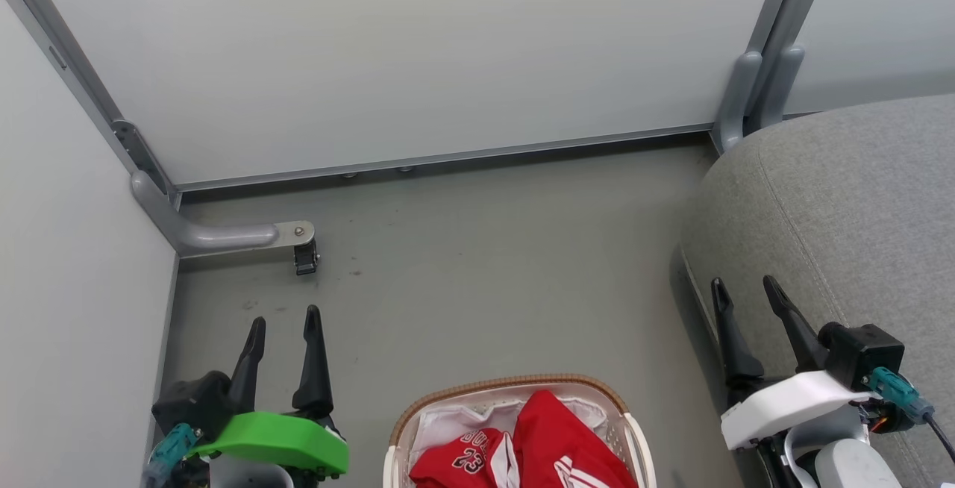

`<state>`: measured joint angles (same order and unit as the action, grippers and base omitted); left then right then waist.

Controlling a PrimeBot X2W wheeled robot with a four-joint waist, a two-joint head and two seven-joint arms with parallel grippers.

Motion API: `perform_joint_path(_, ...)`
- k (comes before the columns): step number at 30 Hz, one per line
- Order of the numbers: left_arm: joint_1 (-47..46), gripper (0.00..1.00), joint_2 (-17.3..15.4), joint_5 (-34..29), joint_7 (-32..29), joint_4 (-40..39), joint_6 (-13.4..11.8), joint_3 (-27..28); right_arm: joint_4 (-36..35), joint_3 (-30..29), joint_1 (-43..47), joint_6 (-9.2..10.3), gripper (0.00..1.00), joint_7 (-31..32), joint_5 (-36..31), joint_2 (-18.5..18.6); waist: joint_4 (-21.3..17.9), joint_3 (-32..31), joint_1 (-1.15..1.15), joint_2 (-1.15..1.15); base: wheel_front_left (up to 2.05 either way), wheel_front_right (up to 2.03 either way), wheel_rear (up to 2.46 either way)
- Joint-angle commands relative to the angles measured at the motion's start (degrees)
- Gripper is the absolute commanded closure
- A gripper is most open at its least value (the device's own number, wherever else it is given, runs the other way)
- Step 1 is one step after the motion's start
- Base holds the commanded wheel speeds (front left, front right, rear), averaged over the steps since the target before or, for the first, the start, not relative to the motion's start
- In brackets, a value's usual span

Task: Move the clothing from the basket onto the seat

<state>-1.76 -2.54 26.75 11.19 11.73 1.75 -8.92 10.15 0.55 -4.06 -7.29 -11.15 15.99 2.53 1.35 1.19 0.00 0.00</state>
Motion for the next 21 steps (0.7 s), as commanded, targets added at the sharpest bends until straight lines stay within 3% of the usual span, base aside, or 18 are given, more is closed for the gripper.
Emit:
perform_joint_path(1,0.5,0.0,-0.39,-1.66,0.55,0.19,-0.34,-0.04,-0.22,0.15,0.36,-0.24,0.0,-0.6,-1.54,0.33,0.02,0.03,0.0,0.0,0.0,0.0,0.0)
perform_joint_path(21,1.12,0.0,-0.45,-8.81,2.76,3.31,-1.01,-0.87,1.42,0.89,0.92,-0.25,0.0,-2.84,-11.13,0.45,0.72,-0.03,0.0,0.0,0.0,0.0,0.0)
